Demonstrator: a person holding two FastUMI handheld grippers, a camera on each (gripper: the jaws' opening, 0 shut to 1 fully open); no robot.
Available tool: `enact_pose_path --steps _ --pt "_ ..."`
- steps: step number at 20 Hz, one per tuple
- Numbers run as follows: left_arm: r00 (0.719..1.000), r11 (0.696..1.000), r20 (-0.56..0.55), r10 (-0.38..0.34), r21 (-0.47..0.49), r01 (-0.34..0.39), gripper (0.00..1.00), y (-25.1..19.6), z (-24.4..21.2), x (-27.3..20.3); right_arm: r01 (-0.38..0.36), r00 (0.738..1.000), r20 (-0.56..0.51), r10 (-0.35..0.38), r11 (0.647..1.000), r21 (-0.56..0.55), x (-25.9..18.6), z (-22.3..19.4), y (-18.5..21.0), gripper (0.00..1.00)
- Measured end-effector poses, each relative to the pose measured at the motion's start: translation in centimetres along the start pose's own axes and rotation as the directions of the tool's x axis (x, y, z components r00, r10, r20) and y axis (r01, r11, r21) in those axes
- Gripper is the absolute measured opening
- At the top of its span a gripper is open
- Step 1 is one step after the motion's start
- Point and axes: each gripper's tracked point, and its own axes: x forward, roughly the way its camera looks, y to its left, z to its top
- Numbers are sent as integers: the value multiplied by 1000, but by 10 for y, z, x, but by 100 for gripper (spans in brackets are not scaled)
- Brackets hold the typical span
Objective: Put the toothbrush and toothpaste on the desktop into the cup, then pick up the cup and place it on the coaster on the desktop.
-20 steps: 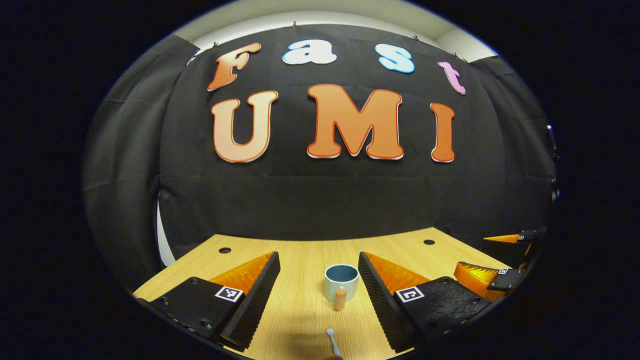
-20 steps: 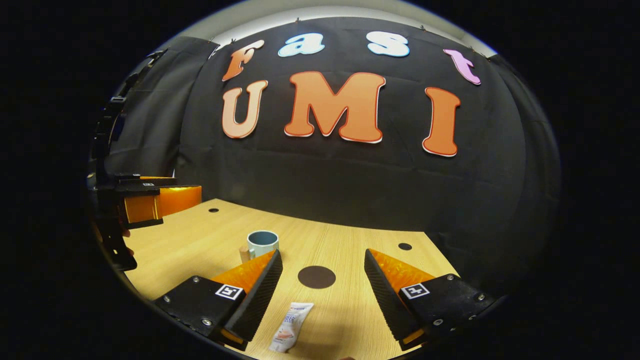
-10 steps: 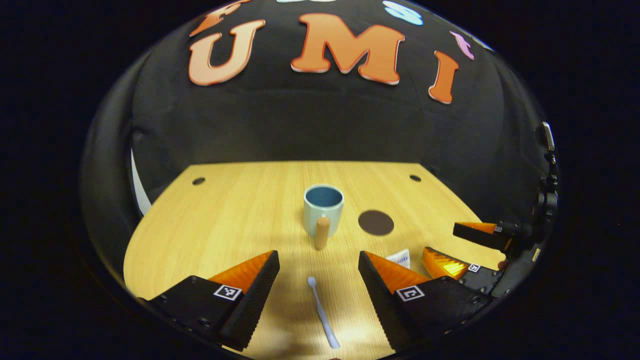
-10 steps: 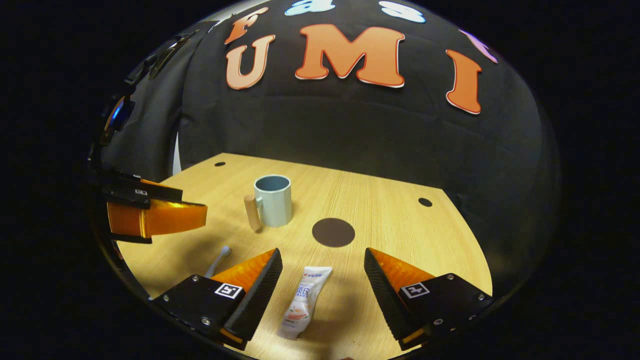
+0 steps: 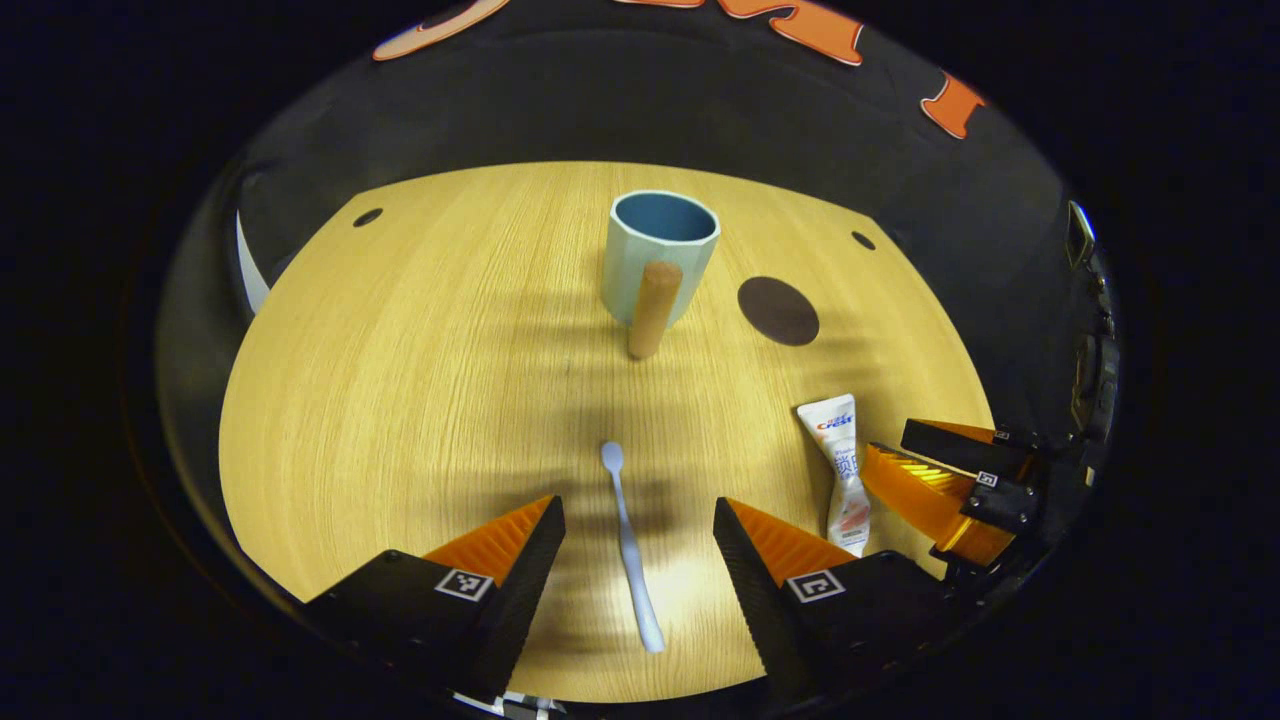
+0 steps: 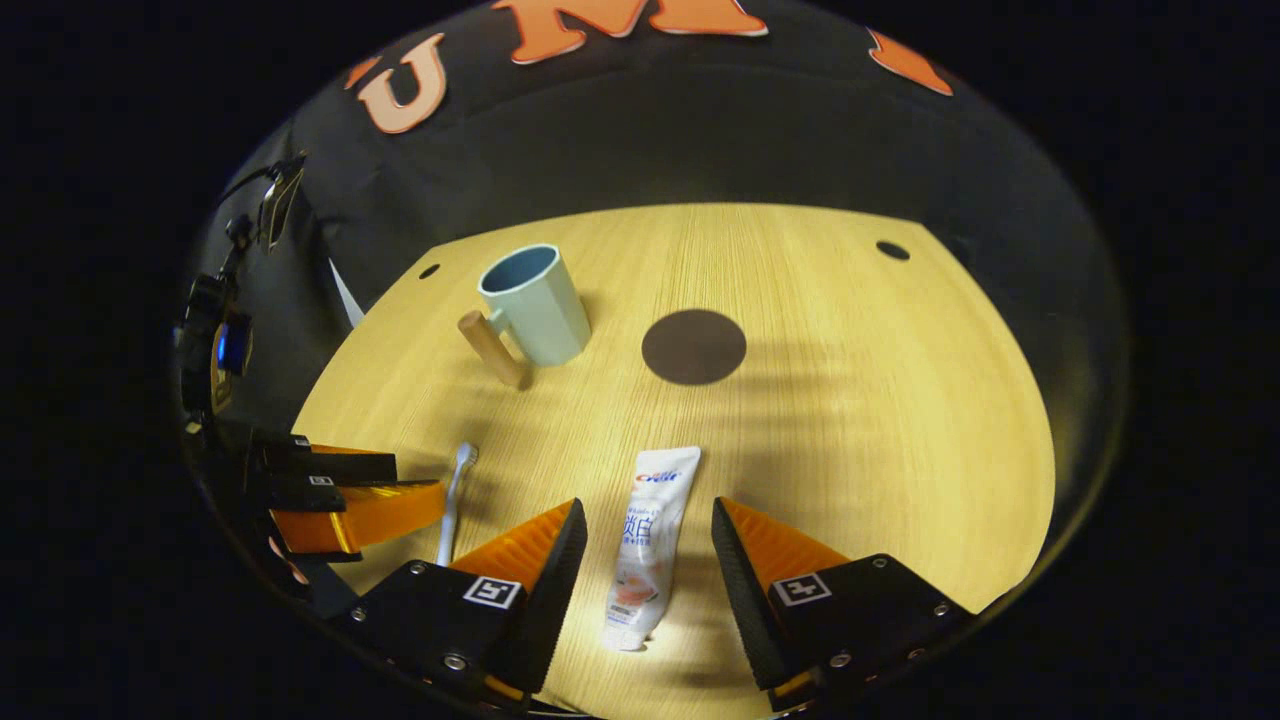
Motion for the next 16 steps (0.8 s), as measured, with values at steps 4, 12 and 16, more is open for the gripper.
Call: enact_pose_path --steps 4,12,16 --pt "994 1000 -109 10 -12 -12 91 1 -15 14 40 993 -109 -44 998 -38 12 -14 -8 67" --pt "964 996 -257 69 -32 -80 92 11 -38 34 66 980 -183 -73 997 -43 30 -19 -5 61" --pt "962 995 -261 85 -19 -93 82 5 -35 43 41 979 -197 -49 998 -42 35 -23 -4 52"
